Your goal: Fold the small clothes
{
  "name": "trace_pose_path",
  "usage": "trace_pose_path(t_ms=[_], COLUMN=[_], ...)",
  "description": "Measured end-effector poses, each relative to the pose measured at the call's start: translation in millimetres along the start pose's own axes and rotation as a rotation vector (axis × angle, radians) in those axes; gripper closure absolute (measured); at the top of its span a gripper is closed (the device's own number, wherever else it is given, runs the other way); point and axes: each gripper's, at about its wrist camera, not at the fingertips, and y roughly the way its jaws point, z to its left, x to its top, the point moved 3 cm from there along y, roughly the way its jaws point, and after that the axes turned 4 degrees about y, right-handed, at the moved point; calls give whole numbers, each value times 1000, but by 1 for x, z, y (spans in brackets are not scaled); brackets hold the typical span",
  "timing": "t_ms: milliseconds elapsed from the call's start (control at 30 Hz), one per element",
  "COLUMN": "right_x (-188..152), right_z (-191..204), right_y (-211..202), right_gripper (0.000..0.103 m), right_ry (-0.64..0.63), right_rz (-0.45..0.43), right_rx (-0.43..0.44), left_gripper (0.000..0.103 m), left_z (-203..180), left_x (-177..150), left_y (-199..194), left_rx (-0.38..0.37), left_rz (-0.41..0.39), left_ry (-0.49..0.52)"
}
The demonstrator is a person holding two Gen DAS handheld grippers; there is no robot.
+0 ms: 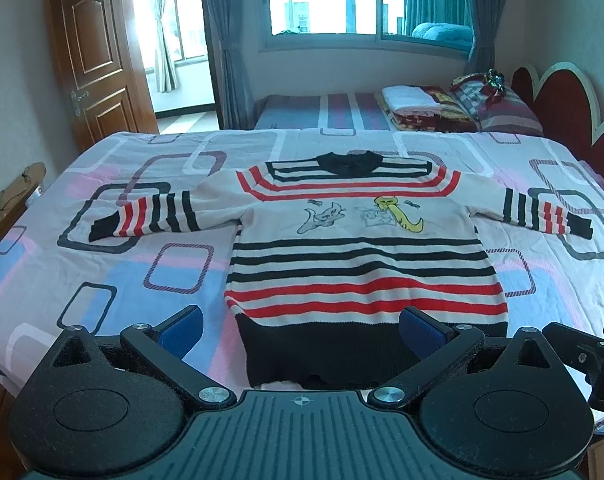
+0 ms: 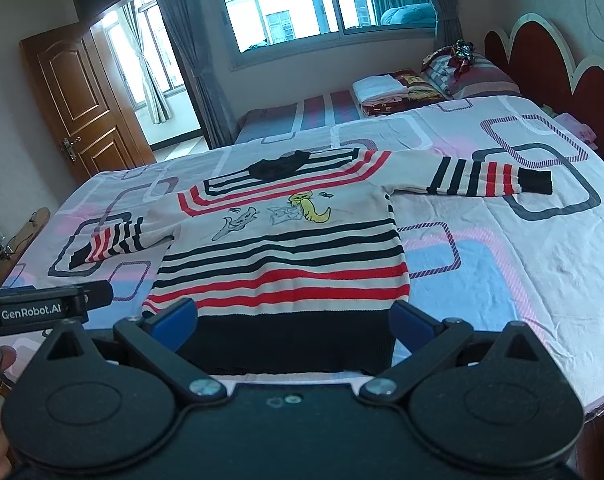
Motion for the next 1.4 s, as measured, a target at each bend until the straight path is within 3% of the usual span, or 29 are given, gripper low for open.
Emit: trace_pose_path(t_ms=[1400], right_x=[9], right_z=[-12], right_y=[17], right_gripper=[1], right_ry=[-2], right_rz=[7], right_rx=[-43], left_gripper=[0], left_z=[-6], left_x=[13], left_y=[22], left_rx=[-1], left_rz=[29], left_ry=[1])
